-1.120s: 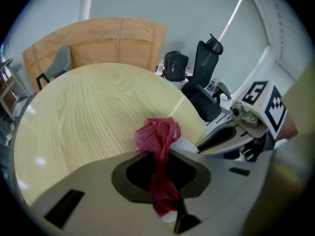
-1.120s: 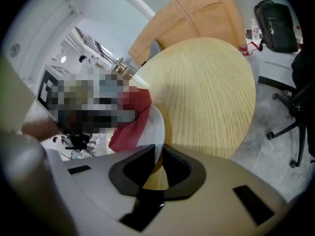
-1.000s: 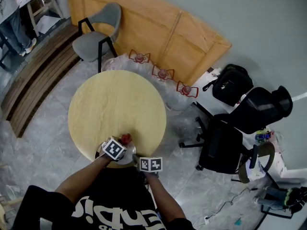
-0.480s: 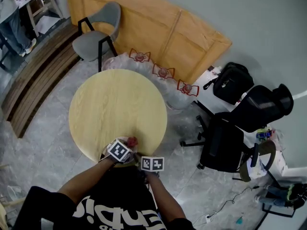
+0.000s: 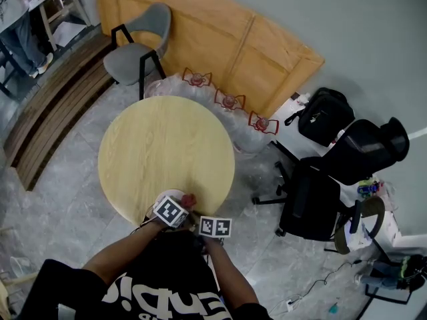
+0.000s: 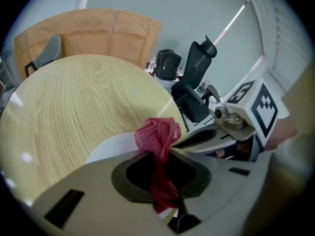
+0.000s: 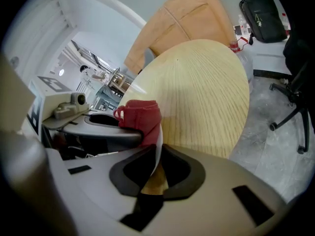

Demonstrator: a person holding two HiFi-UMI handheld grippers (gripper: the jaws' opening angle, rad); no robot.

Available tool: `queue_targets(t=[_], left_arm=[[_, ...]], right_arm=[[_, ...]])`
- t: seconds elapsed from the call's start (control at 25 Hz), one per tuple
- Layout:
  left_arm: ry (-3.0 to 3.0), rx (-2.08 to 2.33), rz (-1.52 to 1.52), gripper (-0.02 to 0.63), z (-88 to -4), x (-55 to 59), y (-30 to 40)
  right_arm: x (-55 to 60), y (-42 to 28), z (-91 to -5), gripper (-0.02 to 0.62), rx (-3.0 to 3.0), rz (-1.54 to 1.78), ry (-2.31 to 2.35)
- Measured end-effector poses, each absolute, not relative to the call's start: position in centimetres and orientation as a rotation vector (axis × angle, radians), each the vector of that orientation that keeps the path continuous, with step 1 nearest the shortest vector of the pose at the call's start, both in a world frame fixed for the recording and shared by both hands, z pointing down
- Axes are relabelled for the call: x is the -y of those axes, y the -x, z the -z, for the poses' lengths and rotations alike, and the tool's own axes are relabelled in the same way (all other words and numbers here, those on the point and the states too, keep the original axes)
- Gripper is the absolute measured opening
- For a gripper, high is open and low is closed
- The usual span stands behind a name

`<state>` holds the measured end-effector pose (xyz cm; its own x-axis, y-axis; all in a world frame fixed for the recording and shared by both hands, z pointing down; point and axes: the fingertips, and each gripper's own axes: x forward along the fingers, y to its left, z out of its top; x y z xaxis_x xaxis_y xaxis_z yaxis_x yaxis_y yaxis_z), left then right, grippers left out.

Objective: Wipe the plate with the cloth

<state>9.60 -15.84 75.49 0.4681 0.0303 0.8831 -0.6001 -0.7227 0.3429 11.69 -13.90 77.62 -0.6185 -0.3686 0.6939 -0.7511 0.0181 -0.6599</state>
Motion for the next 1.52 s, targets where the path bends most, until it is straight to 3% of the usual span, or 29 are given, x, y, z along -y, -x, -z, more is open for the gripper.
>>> queue_targets(t=[0.84, 1.52], left_arm=[[-2.062, 0.413, -1.207, 0.066, -74.8, 12.4, -9.1], [-1.988, 0.499, -1.159, 0.066, -75.2, 12.2, -2.7]], right_arm=[[14.5, -11.8, -77.7, 0.057, 1.957, -1.452, -1.227], [14.7, -11.5, -77.7, 0.057, 1.958, -1.412, -1.225]])
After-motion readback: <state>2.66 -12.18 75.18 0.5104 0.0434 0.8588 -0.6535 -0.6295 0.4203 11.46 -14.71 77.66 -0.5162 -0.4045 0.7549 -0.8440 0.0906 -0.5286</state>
